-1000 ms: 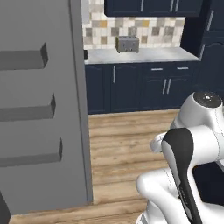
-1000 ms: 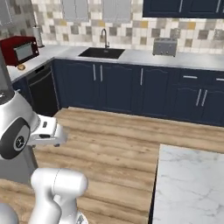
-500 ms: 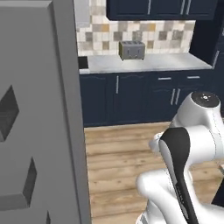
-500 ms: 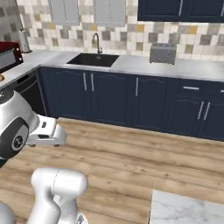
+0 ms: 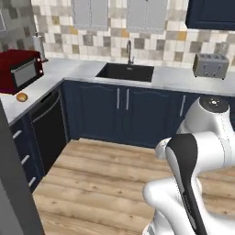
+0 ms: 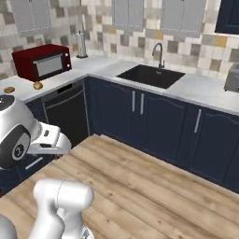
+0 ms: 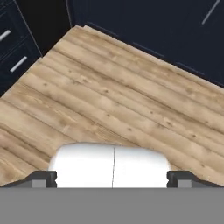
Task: Place the carrot and potato inside the fridge drawer. Close the drawer after placing the vegetables.
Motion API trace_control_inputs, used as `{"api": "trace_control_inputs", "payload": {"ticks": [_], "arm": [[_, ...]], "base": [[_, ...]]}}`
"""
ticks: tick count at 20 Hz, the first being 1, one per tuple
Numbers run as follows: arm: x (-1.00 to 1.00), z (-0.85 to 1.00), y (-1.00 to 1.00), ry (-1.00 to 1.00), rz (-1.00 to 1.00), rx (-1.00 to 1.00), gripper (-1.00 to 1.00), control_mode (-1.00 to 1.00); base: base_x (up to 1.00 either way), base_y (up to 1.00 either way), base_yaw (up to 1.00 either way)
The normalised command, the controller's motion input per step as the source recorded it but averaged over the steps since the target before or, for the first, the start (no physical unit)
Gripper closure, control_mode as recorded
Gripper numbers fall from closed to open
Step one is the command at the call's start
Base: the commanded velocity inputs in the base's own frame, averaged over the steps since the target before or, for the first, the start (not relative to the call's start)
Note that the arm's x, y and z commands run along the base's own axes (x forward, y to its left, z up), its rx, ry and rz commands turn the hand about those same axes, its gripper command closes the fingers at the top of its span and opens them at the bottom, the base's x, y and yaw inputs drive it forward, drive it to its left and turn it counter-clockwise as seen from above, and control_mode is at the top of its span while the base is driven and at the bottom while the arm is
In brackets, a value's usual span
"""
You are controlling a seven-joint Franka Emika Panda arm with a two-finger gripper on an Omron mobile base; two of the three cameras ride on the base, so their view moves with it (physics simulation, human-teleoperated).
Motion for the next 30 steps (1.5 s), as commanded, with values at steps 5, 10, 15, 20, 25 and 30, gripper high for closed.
{"api": "trace_control_inputs", "payload": {"ticks": [5, 10, 15, 20, 25, 30], "arm": [[0.0, 0.0, 0.0, 0.0, 0.0, 0.0, -1.0, 1.0], [0.0, 0.0, 0.0, 0.0, 0.0, 0.0, -1.0, 1.0], [0.0, 0.0, 0.0, 0.0, 0.0, 0.0, -1.0, 1.0], [0.0, 0.0, 0.0, 0.0, 0.0, 0.0, -1.0, 1.0], [0.0, 0.0, 0.0, 0.0, 0.0, 0.0, -1.0, 1.0], [0.0, 0.0, 0.0, 0.0, 0.0, 0.0, -1.0, 1.0]], "base": [[1.0, 0.0, 0.66], [1.0, 0.0, 0.66], [1.0, -0.14, 0.61], [1.0, -0.5, 0.47], [1.0, -0.5, 0.42], [1.0, -0.21, 0.39]]}}
